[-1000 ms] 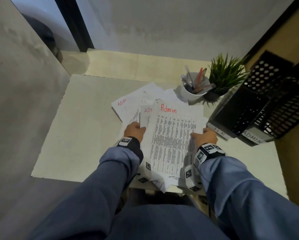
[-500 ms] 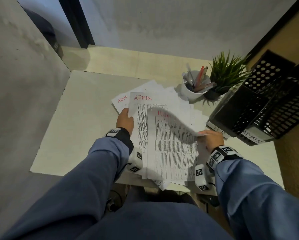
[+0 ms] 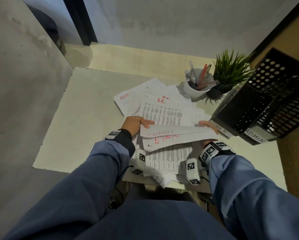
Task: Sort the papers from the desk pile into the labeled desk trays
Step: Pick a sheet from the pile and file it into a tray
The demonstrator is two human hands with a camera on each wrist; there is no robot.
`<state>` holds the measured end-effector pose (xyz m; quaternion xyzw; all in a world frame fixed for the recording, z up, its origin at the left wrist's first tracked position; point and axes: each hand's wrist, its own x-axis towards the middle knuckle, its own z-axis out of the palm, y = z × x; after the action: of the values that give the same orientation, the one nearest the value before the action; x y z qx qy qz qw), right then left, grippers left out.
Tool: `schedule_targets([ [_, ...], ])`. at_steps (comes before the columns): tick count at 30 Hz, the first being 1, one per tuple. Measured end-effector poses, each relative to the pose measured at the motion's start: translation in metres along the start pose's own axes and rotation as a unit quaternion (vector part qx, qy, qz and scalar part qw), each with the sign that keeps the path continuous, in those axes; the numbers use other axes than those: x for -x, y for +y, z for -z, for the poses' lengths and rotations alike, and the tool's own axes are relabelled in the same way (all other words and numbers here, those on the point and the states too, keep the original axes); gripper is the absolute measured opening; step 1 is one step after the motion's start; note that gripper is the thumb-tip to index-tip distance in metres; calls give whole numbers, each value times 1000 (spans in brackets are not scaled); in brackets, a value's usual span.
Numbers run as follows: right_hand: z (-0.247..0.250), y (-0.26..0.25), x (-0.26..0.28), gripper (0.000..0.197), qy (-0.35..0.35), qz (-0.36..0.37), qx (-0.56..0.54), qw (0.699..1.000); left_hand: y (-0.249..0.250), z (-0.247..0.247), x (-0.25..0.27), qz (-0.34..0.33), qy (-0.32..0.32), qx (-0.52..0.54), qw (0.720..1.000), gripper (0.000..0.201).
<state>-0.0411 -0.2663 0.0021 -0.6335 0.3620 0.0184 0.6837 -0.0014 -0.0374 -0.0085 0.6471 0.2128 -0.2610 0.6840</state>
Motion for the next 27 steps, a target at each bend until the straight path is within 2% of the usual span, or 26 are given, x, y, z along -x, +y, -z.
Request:
schedule_targets([
  [1, -2, 2, -1, 17, -19, -12, -6, 1000, -1, -1, -2, -14, 17, -10, 1000, 50],
  [3, 2, 4, -3, 19, 22, -20, 47, 998, -3, 0, -5, -55, 70, -52, 995, 54],
  [5, 3, -1, 0, 19, 69, -30, 107, 991, -1, 0, -2, -65, 80, -69, 992, 43],
  [7, 4, -6, 0, 21, 67, -47, 137, 987, 4, -1, 7, -27, 5, -69, 997, 34],
  [9, 1, -17, 3, 24, 44, -44, 130, 990, 12, -3, 18, 15, -94, -87, 992, 42],
  [11, -1, -33, 11, 25, 27, -4, 91, 995, 23, -10, 27, 1, -109, -78, 991, 45],
  [13, -2, -54, 18, 26, 2, 50, 61, 997, 38, -20, 36, -82, -42, -57, 994, 31],
  [16, -3, -81, 32, 26, -12, 166, 53, 985, 63, -32, 51, -228, 79, -56, 969, 18],
  [19, -6, -94, 51, 36, -17, 248, 6, 969, 68, -35, 59, -291, 126, -29, 948, 16],
  [21, -9, -84, 58, 35, -22, 230, 0, 973, 57, -36, 60, -292, 126, -62, 946, 14],
  [25, -13, -46, 50, 19, -6, 121, 65, 991, 34, -36, 53, -204, 95, -105, 969, 18],
  [27, -5, -52, 42, 12, -4, 115, 68, 991, 43, -40, 52, -206, 60, -161, 963, 12],
])
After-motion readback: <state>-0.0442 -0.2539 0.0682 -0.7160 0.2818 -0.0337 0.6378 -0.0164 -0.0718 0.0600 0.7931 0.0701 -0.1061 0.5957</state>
